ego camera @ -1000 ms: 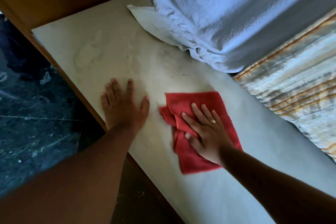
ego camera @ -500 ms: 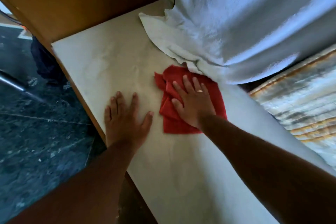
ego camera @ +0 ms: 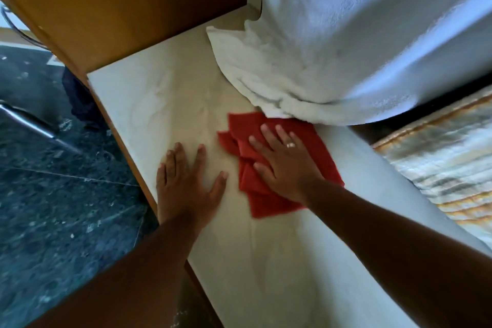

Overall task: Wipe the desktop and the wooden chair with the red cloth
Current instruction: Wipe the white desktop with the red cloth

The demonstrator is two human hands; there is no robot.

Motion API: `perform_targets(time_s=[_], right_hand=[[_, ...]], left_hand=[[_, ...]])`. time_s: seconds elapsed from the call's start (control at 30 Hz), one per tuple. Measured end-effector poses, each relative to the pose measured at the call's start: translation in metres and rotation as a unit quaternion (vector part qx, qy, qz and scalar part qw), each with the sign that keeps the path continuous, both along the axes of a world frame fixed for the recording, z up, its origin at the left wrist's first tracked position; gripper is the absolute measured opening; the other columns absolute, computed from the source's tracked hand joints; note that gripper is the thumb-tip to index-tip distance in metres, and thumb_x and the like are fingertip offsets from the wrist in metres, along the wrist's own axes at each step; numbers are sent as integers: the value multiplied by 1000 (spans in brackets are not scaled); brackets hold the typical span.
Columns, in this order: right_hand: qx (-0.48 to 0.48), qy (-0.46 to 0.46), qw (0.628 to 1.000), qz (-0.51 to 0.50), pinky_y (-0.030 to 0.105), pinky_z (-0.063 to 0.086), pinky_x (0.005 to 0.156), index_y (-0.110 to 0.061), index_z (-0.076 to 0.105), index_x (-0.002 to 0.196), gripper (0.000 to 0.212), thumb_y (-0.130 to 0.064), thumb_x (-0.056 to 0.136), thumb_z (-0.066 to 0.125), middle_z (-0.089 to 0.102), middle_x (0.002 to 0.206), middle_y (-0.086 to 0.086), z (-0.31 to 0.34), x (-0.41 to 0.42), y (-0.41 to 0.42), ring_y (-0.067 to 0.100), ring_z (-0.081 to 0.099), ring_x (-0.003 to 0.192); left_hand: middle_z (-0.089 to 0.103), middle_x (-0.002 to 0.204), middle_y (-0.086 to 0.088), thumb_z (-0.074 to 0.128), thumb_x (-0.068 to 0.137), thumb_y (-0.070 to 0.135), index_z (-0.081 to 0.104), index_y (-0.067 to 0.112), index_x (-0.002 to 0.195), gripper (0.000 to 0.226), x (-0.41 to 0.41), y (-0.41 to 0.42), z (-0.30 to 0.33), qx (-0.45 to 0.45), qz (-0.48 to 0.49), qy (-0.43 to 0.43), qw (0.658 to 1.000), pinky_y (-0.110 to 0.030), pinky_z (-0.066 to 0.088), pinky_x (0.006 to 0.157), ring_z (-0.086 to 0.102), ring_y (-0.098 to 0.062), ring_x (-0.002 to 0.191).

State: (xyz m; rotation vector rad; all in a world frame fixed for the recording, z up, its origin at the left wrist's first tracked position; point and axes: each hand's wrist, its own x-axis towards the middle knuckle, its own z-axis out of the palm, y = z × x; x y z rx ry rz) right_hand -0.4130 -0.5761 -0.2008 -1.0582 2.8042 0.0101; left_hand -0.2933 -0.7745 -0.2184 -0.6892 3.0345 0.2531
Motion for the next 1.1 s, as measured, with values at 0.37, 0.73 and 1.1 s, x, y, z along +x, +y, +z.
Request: perform_targets(time_s=[0.37,0.73,1.1], right_hand=[[9,26,999,-32,50,15,120,-35,18,156,64,-58,96,21,13,165,8,-7,-81,-41,34,14,149],[-37,-12,998,41,43,16,119,-32,39,149,60,-54,94,28,31,160,9,0,-57,33,35,30,144],[1,-21,1000,-6,48,19,117,-40,23,153,60,-61,98,19,23,163,6,-3,72,61,33,25,147]], left_hand=[[9,167,-17,19,88,73,16,35,158,80,-3,-2,-3,2,-3,-2,1000,-47,10,124,10,-35,153],[9,167,-16,22,87,74,18,35,157,80,-2,0,-2,9,2,2,1000,-46,8,123,10,-34,154],[-17,167,-11,1,76,87,-4,38,158,95,-4,-15,2,60,-17,-29,998,-44,-13,122,-17,-29,153]])
